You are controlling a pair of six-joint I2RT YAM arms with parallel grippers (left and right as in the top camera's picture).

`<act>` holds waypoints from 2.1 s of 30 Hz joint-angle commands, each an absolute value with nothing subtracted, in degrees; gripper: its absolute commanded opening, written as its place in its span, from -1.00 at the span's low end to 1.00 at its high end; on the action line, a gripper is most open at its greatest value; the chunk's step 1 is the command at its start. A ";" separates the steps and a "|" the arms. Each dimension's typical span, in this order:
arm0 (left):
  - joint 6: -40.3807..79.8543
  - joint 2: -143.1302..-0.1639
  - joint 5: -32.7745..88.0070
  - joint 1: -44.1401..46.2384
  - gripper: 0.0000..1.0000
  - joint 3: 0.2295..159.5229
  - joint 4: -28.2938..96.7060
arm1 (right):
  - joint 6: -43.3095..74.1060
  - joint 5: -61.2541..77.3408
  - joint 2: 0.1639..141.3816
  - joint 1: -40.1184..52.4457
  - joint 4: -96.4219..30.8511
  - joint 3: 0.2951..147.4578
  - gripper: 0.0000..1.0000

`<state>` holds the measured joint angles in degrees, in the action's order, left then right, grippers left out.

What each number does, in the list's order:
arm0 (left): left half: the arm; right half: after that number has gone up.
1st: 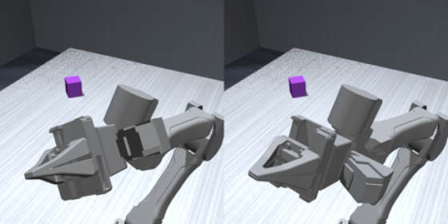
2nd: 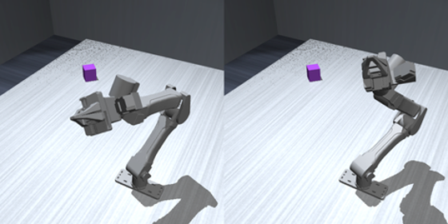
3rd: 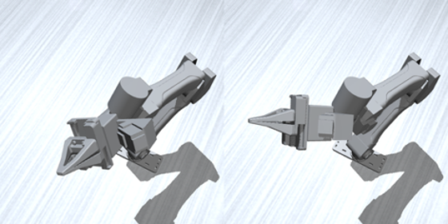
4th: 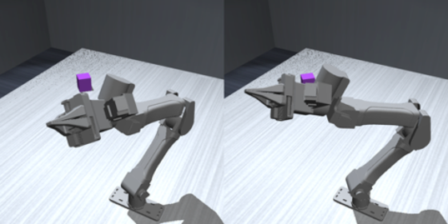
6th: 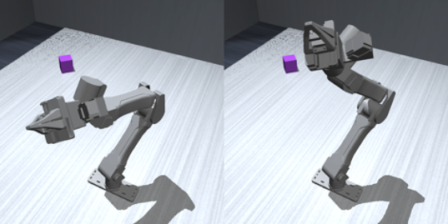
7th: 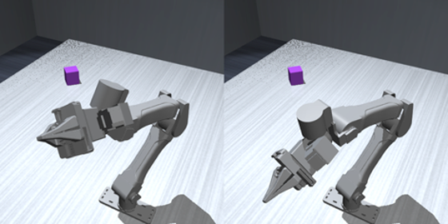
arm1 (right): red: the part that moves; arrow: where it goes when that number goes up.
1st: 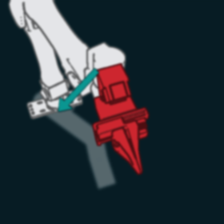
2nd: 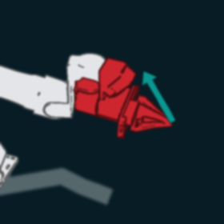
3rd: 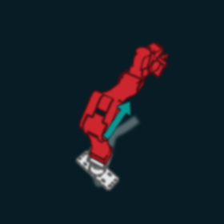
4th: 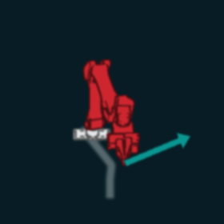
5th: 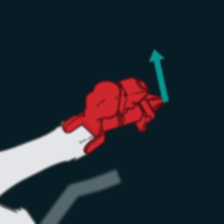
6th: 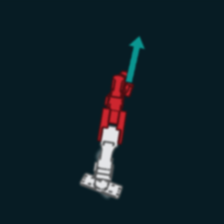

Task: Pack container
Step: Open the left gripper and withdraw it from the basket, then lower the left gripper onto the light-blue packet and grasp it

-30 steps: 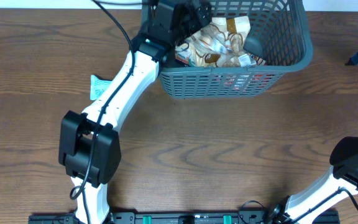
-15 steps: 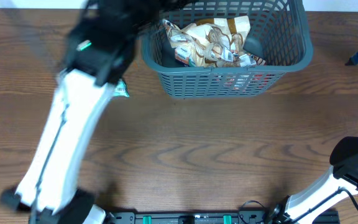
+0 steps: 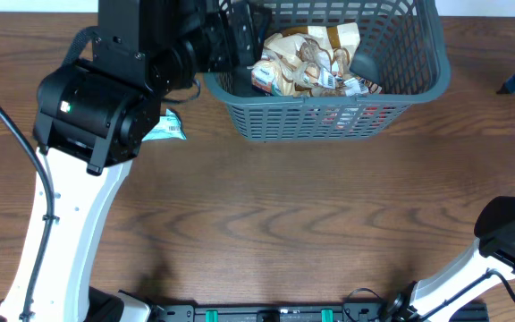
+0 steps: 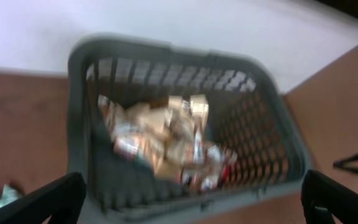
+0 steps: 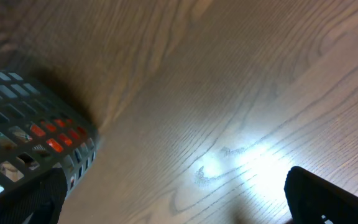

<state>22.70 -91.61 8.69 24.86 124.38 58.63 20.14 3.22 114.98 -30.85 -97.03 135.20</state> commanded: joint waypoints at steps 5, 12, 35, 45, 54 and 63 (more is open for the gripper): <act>34.72 -91.72 -3.40 24.12 0.97 124.01 60.36 | 19.46 3.25 115.46 -31.05 -97.10 134.89 0.99; 63.35 -94.98 -15.55 17.34 0.97 123.98 61.95 | 19.46 3.25 115.46 -31.05 -97.10 134.89 0.98; 96.40 -118.74 -3.62 4.01 0.97 123.98 74.83 | 19.46 3.25 115.46 -31.05 -97.10 134.89 0.98; 97.82 -125.19 -2.59 3.44 0.97 123.98 77.47 | 19.46 3.25 115.46 -31.05 -97.10 134.89 0.99; 95.90 -128.81 -1.67 1.61 0.97 123.94 81.10 | 19.46 3.25 115.46 -31.05 -97.10 134.89 0.98; 87.57 -129.78 0.08 1.58 0.97 121.19 77.34 | 19.46 3.25 115.46 -31.05 -97.10 134.89 0.99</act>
<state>92.33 -128.70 -1.04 1.65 122.26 78.35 20.14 3.20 114.98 -30.85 -97.03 135.20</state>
